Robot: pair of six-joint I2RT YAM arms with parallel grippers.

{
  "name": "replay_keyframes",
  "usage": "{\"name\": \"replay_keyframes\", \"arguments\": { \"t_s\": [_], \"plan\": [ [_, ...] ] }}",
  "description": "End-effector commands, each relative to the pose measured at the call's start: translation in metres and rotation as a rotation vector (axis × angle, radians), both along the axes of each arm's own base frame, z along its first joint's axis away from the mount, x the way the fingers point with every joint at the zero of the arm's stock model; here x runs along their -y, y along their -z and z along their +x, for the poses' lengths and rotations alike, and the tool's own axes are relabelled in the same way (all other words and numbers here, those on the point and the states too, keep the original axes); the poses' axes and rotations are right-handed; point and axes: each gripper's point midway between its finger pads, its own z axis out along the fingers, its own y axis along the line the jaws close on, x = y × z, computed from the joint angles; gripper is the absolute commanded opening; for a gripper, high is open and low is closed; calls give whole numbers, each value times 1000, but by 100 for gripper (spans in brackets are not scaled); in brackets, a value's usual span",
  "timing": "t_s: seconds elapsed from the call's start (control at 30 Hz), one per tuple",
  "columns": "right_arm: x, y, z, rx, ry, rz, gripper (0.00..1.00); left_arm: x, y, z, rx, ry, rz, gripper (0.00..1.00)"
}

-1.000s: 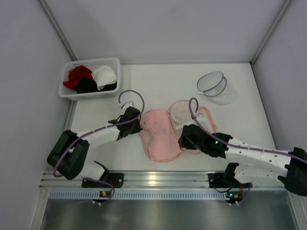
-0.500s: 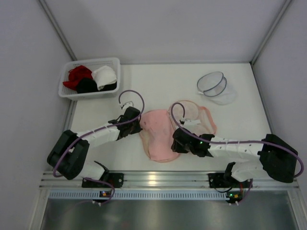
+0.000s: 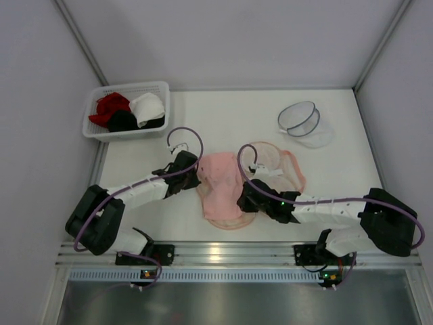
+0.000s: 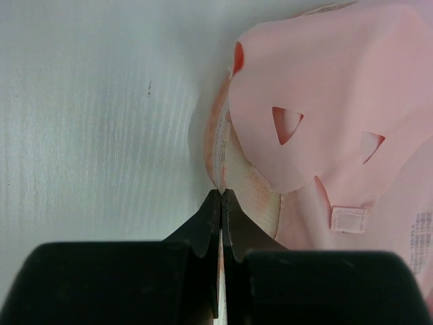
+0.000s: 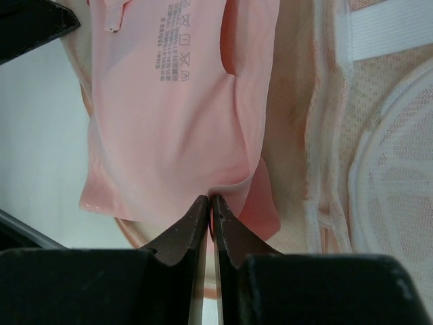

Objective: Place the bra in the laundry bag and zip it closed
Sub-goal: Adjust the bra in the laundry bag.

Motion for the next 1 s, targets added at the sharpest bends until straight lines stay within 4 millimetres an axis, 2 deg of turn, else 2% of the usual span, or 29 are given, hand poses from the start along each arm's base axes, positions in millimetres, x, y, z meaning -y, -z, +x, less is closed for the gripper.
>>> {"name": "replay_keyframes", "arguments": {
  "t_s": [0.0, 0.13, 0.23, 0.37, 0.47, 0.5, 0.6, 0.67, 0.73, 0.83, 0.97],
  "plan": [
    [7, 0, 7, 43, 16, 0, 9, 2, -12, 3, 38, 4, -22, 0],
    [28, 18, -8, -35, 21, -84, 12, 2, -11, 3, 35, 7, -20, 0],
    [39, 21, -19, -74, 17, -115, 19, 2, -12, 4, 40, 7, -16, 0],
    [47, -2, -16, -29, 39, -90, 52, 3, -13, 5, 43, 11, -16, 0],
    [50, -29, -8, 31, 54, -73, 62, 3, -12, 5, 39, 14, -13, 0],
    [47, -43, -4, 53, 55, -57, 63, 3, -12, 6, 39, 14, -13, 0],
    [43, -59, -6, 51, 43, -37, 59, 3, -13, 6, 42, 12, -10, 0],
    [33, -57, -14, -1, 18, 2, 57, 2, -13, 7, 43, 9, -9, 0],
    [23, -52, -20, -26, 5, 49, 56, 2, -13, 8, 46, 7, -8, 0],
    [12, -32, -30, -86, 1, 78, 56, 3, -13, 8, 44, 6, -8, 0],
    [12, -3, -31, -116, 26, 24, 55, 4, -13, 8, 43, 14, -11, 0]
  ]
}}
